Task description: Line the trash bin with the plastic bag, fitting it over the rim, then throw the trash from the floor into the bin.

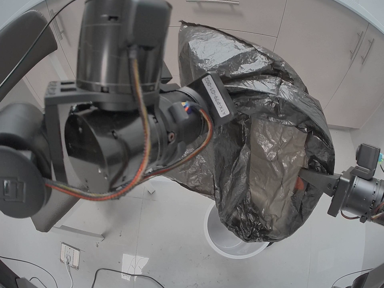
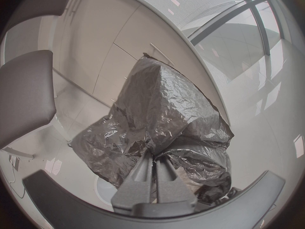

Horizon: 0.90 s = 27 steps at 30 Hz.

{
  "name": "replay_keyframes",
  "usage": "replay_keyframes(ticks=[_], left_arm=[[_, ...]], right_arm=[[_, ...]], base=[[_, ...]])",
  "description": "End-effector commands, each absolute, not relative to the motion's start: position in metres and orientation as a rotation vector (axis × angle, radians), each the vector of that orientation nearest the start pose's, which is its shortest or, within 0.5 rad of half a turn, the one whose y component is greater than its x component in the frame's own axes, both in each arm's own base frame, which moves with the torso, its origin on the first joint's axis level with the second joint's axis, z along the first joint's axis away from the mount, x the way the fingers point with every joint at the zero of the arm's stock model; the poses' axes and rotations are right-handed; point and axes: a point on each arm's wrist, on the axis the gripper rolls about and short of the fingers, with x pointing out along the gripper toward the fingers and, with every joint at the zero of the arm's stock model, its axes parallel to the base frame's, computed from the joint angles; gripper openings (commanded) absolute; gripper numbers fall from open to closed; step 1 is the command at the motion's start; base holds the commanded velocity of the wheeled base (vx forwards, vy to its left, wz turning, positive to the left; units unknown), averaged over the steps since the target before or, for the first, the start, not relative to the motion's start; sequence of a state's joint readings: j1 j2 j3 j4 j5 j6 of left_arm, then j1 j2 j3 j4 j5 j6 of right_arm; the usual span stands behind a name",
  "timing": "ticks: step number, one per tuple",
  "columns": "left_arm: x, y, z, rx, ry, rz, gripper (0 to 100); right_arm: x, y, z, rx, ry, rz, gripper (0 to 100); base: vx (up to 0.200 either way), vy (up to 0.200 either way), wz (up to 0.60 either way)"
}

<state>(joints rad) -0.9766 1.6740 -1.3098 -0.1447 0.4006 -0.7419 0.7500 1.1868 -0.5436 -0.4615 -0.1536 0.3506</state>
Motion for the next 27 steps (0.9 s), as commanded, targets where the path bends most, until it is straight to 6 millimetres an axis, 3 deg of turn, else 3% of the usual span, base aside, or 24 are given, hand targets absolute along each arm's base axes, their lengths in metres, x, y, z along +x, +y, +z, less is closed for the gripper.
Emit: replay_keyframes(ticks=[1,6,16,23,27], left_arm=[[0.193,-0.274,0.268,-0.535,0.41,-0.477,0],[0.195,-0.278,0.264,-0.532,0.436,-0.506,0],[0.199,-0.295,0.246,-0.509,0.481,-0.507,0],[0.198,-0.301,0.239,-0.503,0.505,-0.507,0],[0.195,-0.303,0.24,-0.502,0.505,-0.518,0]], right_arm=[[0.109,0.097,0.219,0.292,0.226,0.579,0],[0.102,0.092,0.203,0.264,0.261,0.568,0],[0.099,0.088,0.196,0.254,0.262,0.473,0],[0.098,0.083,0.191,0.201,0.37,0.429,0],[0.097,0.082,0.197,0.218,0.389,0.41,0]], base=[[0.0,0.0,0.0],[0.0,0.0,0.0],[0.0,0.0,0.0],[0.0,0.0,0.0],[0.0,0.0,0.0]])
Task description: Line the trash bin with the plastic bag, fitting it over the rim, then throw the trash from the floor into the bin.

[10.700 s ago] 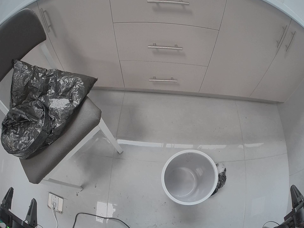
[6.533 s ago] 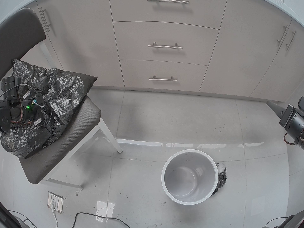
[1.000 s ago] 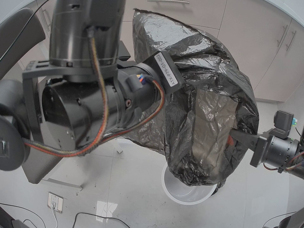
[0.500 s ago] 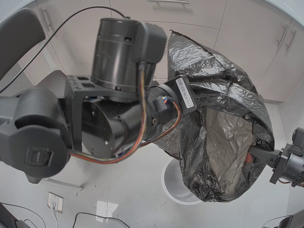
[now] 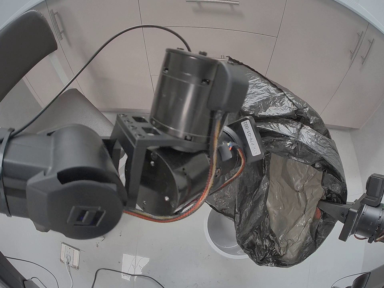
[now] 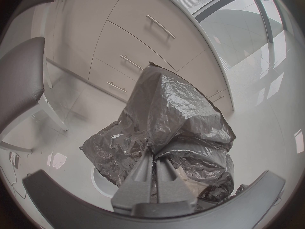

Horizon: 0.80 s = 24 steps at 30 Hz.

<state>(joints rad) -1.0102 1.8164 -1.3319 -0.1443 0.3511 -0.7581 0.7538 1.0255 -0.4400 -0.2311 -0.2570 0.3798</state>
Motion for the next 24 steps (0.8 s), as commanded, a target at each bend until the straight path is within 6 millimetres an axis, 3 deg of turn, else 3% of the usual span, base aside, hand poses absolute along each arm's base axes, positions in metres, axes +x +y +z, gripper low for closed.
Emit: replay_keyframes(ticks=[1,10,24], left_arm=[[0.195,-0.303,0.24,-0.503,0.504,-0.52,0],[0.189,-0.308,0.239,-0.497,0.511,-0.54,0],[0.19,-0.324,0.216,-0.451,0.558,-0.534,0]], right_arm=[[0.097,0.082,0.2,0.219,0.389,0.402,0],[0.087,0.073,0.242,0.168,0.467,0.374,0],[0.08,0.066,0.25,0.111,0.56,0.347,0]], base=[[0.0,0.0,0.0],[0.0,0.0,0.0],[0.0,0.0,0.0]])
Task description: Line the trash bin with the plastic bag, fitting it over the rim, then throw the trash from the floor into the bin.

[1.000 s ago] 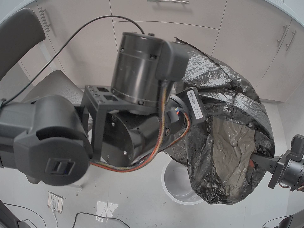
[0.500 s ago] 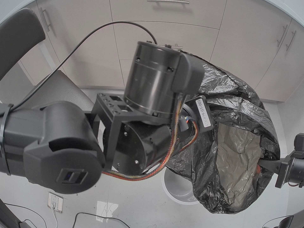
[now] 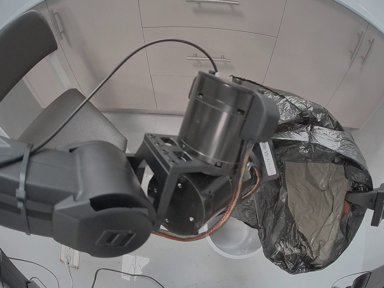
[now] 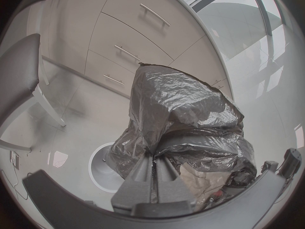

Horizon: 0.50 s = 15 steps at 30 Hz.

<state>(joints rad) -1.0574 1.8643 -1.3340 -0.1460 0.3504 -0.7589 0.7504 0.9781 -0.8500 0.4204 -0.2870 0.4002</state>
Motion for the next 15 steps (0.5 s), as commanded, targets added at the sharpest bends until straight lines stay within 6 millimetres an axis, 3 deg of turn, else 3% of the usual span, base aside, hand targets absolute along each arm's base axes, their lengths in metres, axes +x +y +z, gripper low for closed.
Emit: replay_keyframes(ticks=[1,8,15], left_arm=[[0.191,-0.325,0.212,-0.443,0.565,-0.53,0],[0.196,-0.33,0.199,-0.432,0.591,-0.51,0],[0.207,-0.325,0.182,-0.403,0.619,-0.461,0]], right_arm=[[0.082,0.068,0.248,0.104,0.571,0.344,0],[0.09,0.076,0.234,0.064,0.637,0.344,0],[0.112,0.098,0.196,0.051,0.708,0.32,0]], base=[[0.0,0.0,0.0],[0.0,0.0,0.0],[0.0,0.0,0.0]])
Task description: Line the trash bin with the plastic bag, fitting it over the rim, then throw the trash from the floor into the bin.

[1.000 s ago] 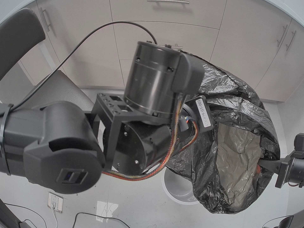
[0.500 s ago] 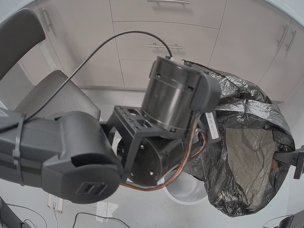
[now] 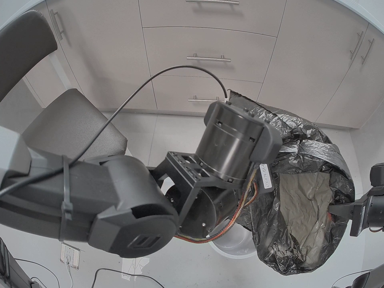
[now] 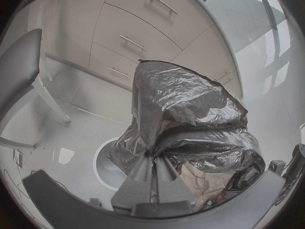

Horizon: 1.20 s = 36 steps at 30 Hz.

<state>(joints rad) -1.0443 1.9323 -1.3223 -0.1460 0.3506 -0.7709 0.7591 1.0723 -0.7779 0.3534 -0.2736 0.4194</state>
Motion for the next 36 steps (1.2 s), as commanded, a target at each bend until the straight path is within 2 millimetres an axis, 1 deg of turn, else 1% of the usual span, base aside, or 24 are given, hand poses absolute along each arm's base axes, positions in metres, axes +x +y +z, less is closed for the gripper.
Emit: replay_keyframes(ticks=[1,5,6,7,9,11,13,14,17,21,25,30,31,36], left_arm=[[0.208,-0.324,0.179,-0.397,0.626,-0.453,0],[0.213,-0.323,0.166,-0.374,0.652,-0.426,0],[0.213,-0.323,0.165,-0.374,0.652,-0.423,0],[0.217,-0.321,0.157,-0.36,0.667,-0.406,0],[0.222,-0.32,0.147,-0.345,0.682,-0.385,0],[0.226,-0.321,0.137,-0.335,0.692,-0.369,0],[0.228,-0.322,0.132,-0.337,0.692,-0.367,0],[0.23,-0.321,0.126,-0.339,0.691,-0.364,0],[0.23,-0.32,0.117,-0.343,0.686,-0.363,0],[0.23,-0.319,0.108,-0.332,0.692,-0.359,0],[0.226,-0.315,0.096,-0.303,0.722,-0.342,0],[0.223,-0.309,0.087,-0.279,0.738,-0.331,0],[0.223,-0.309,0.087,-0.279,0.738,-0.331,0],[0.221,-0.306,0.08,-0.27,0.752,-0.324,0]], right_arm=[[0.115,0.101,0.191,0.052,0.709,0.321,0],[0.124,0.11,0.174,0.046,0.722,0.316,0],[0.124,0.11,0.173,0.046,0.722,0.316,0],[0.126,0.112,0.168,0.042,0.733,0.314,0],[0.129,0.115,0.162,0.037,0.749,0.313,0],[0.13,0.115,0.157,0.039,0.763,0.31,0],[0.13,0.116,0.154,0.043,0.769,0.305,0],[0.131,0.116,0.15,0.046,0.776,0.298,0],[0.133,0.116,0.141,0.051,0.775,0.295,0],[0.136,0.117,0.13,0.053,0.783,0.293,0],[0.145,0.118,0.115,0.065,0.803,0.283,0],[0.158,0.12,0.1,0.093,0.812,0.29,0],[0.158,0.12,0.1,0.093,0.812,0.29,0],[0.173,0.121,0.088,0.121,0.808,0.281,0]], base=[[0.0,0.0,0.0],[0.0,0.0,0.0],[0.0,0.0,0.0],[0.0,0.0,0.0],[0.0,0.0,0.0],[0.0,0.0,0.0],[0.0,0.0,0.0],[0.0,0.0,0.0],[0.0,0.0,0.0],[0.0,0.0,0.0],[0.0,0.0,0.0],[0.0,0.0,0.0],[0.0,0.0,0.0],[0.0,0.0,0.0]])
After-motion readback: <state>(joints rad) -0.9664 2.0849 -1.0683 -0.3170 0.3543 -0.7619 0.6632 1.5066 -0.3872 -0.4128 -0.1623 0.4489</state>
